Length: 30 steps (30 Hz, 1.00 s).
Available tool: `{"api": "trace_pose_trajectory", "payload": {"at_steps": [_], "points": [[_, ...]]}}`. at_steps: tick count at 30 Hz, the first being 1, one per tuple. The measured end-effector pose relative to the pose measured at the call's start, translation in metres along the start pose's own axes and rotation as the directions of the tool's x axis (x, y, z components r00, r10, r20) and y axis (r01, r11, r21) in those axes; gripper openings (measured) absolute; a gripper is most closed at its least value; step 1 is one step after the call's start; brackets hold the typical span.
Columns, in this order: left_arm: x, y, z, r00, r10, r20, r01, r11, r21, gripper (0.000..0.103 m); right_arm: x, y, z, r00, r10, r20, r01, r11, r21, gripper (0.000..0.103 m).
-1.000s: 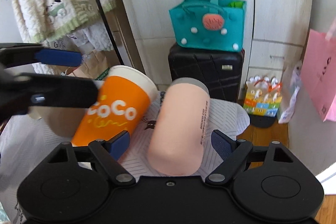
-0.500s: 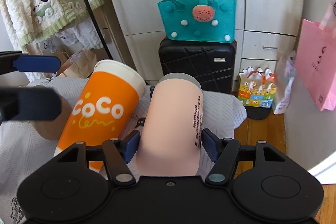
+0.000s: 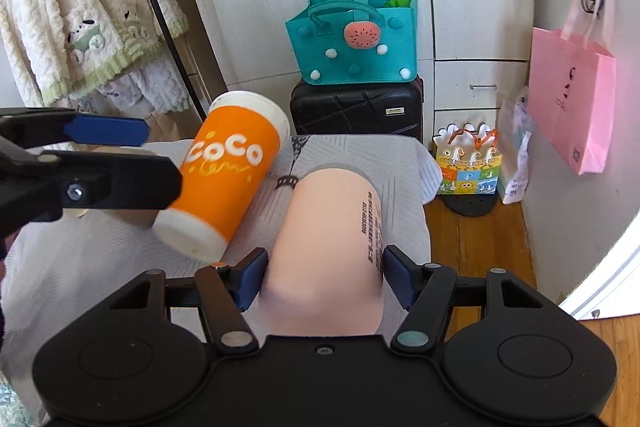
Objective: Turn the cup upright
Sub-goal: 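Close the right gripper around the pink cup's body and lift it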
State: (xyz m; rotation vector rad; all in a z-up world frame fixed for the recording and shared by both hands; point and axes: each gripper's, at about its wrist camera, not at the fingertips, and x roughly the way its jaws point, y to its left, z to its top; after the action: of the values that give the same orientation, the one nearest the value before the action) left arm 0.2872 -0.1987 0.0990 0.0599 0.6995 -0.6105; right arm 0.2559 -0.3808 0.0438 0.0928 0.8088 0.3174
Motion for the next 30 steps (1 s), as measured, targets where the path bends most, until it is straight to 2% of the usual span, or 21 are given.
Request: {"api": "trace_pose_trajectory", "payload": {"at_steps": [4,10,16,23,30], "points": [[-0.008,-0.012,-0.015,1.000,-0.001,-0.008,0.001,1.000,0.022,0.097,-0.014,0.004,-0.019,1.000,0.005,0.025,-0.006,1.000,0.031,0.068],[-0.027,-0.013,-0.033,0.999,-0.009,-0.033,0.009,1.000,0.003,0.097,-0.030,0.011,-0.044,0.998,0.042,0.043,-0.047,0.993,0.105,0.068],[-0.059,-0.015,-0.054,0.999,0.019,-0.039,-0.018,1.000,0.011,0.097,-0.041,0.030,-0.066,0.994,0.101,0.037,-0.105,0.986,0.130,0.068],[-0.100,-0.012,-0.077,0.998,0.033,-0.055,-0.033,0.999,0.010,0.097,-0.048,0.065,-0.080,0.982,0.188,0.021,-0.189,0.974,0.125,0.068],[-0.141,0.002,-0.096,0.998,0.065,-0.022,-0.065,0.998,0.004,0.097,-0.048,0.104,-0.085,0.972,0.233,0.027,-0.235,0.968,0.086,0.068]]}}
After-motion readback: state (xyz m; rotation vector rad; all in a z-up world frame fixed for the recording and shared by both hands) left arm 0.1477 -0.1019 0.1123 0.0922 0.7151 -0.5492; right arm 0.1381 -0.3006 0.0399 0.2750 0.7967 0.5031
